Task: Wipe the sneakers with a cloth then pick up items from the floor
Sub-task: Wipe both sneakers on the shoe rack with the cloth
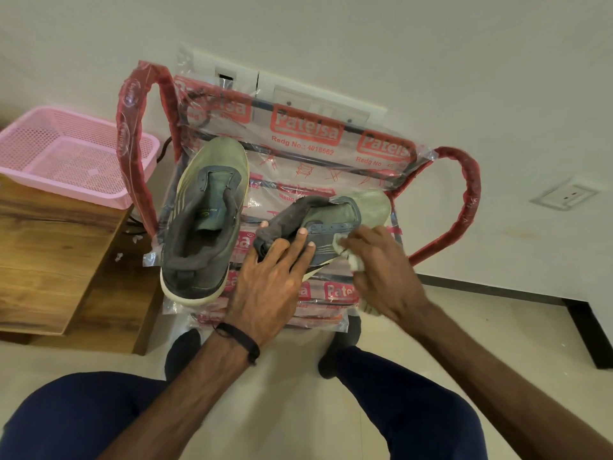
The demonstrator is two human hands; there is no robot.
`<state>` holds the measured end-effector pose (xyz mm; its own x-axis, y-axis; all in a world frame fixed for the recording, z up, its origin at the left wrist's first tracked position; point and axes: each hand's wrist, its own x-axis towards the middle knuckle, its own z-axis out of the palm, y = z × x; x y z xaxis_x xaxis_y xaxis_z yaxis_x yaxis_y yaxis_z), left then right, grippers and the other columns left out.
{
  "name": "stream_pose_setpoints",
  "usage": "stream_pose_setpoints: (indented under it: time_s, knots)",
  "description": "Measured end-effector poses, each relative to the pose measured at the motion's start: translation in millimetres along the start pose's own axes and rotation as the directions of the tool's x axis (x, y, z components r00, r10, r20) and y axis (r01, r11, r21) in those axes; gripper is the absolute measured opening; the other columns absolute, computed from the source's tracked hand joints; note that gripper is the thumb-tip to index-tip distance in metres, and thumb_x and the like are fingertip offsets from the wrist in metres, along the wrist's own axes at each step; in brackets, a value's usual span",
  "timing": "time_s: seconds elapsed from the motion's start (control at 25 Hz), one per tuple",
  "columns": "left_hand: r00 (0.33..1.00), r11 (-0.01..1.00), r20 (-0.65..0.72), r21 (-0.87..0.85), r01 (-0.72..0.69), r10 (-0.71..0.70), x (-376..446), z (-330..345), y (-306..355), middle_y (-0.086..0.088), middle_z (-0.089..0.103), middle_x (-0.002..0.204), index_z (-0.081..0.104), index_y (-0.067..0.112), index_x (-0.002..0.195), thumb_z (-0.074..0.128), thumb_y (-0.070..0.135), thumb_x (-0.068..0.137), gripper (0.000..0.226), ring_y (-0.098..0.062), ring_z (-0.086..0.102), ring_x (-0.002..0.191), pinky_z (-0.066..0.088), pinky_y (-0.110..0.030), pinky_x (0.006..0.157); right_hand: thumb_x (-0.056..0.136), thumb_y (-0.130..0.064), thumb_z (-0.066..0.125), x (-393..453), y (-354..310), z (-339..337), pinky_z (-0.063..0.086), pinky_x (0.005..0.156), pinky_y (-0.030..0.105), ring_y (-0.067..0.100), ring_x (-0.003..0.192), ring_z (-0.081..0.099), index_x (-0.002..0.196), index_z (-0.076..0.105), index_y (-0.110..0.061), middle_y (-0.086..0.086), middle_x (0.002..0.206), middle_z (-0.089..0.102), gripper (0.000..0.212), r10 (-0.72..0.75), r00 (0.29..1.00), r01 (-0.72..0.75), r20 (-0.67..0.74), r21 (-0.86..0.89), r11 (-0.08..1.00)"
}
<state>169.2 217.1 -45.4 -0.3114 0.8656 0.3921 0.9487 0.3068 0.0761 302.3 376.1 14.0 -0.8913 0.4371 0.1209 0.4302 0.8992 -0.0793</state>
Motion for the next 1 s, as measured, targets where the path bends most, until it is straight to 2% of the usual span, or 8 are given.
stream_pose_setpoints:
  time_s: [0.12,0.36,0.52,0.6,0.68,0.76,0.84,1.0]
  knots:
    - [1.0,1.0,0.003,-0.005,-0.019,0.019,-2,-1,1,-0.012,0.049,0.151,0.055,0.01,0.141,0.078,0.015,0.07,0.075,-0.026,0.045,0.113,0.048,-0.054,0.09,0.075,-0.007,0.072,-6,-7,-2,0.051,0.084,0.038,0.025,0.101,0.057,0.121,0.069,-0.01,0.007,0.113,0.066,0.046,-0.152,0.988,0.153,0.041,-0.008,0.988]
    - [1.0,1.0,0.015,0.009,-0.005,0.005,4,3,0,-0.012,0.048,0.151,0.054,0.011,0.143,0.079,0.019,0.072,0.076,-0.025,0.045,0.113,0.048,-0.052,0.089,0.078,-0.016,0.082,13,23,0,0.051,0.091,0.045,0.031,0.108,0.054,0.121,0.068,-0.007,0.014,0.121,0.063,0.047,0.113,0.994,-0.111,0.005,-0.144,0.983]
    - [1.0,1.0,0.022,-0.003,0.001,-0.001,-1,1,1,-0.012,0.047,0.152,0.052,0.009,0.144,0.079,0.015,0.071,0.078,-0.025,0.044,0.113,0.047,-0.051,0.087,0.071,-0.01,0.074,-8,-32,7,0.054,0.087,0.043,0.03,0.102,0.059,0.119,0.069,-0.006,0.014,0.114,0.066,0.048,-0.12,0.991,0.115,-0.055,-0.098,0.989]
    - [1.0,1.0,0.021,0.005,-0.01,0.01,0,0,1,-0.012,0.046,0.153,0.052,0.009,0.144,0.079,0.015,0.071,0.078,-0.026,0.045,0.113,0.048,-0.051,0.088,0.07,-0.012,0.079,-8,-26,5,0.055,0.086,0.043,0.03,0.102,0.06,0.12,0.069,-0.007,0.013,0.115,0.066,0.051,-0.166,0.986,0.162,-0.026,-0.109,0.981]
    - [1.0,1.0,0.015,0.011,-0.003,0.003,2,0,1,-0.012,0.047,0.152,0.053,0.01,0.143,0.078,0.016,0.072,0.076,-0.026,0.045,0.114,0.048,-0.052,0.089,0.071,-0.013,0.084,0,3,6,0.055,0.087,0.045,0.031,0.103,0.059,0.12,0.068,-0.008,0.013,0.117,0.065,0.052,-0.074,0.997,0.069,-0.024,-0.146,0.987]
    - [1.0,1.0,0.023,0.011,-0.012,0.011,6,2,2,-0.012,0.048,0.151,0.053,0.01,0.143,0.077,0.018,0.073,0.074,-0.025,0.043,0.113,0.047,-0.053,0.09,0.081,-0.021,0.072,8,30,2,0.053,0.09,0.049,0.032,0.106,0.055,0.121,0.067,-0.006,0.014,0.119,0.063,0.043,0.072,0.997,-0.076,-0.036,-0.127,0.989]
    - [1.0,1.0,0.015,0.015,-0.006,0.006,5,2,-2,-0.011,0.049,0.151,0.054,0.011,0.143,0.077,0.019,0.072,0.075,-0.025,0.044,0.113,0.046,-0.053,0.09,0.084,-0.023,0.063,9,21,3,0.052,0.09,0.047,0.031,0.106,0.054,0.122,0.067,-0.006,0.013,0.119,0.063,0.041,0.109,0.993,-0.113,-0.053,-0.083,0.99]
    - [1.0,1.0,0.015,-0.014,-0.011,0.011,1,0,-4,-0.01,0.048,0.152,0.055,0.011,0.142,0.079,0.016,0.068,0.077,-0.025,0.045,0.115,0.049,-0.054,0.089,0.072,-0.005,0.078,-8,-24,6,0.051,0.089,0.04,0.028,0.105,0.058,0.121,0.069,-0.009,0.011,0.116,0.066,0.05,-0.127,0.992,0.126,-0.02,-0.04,0.991]
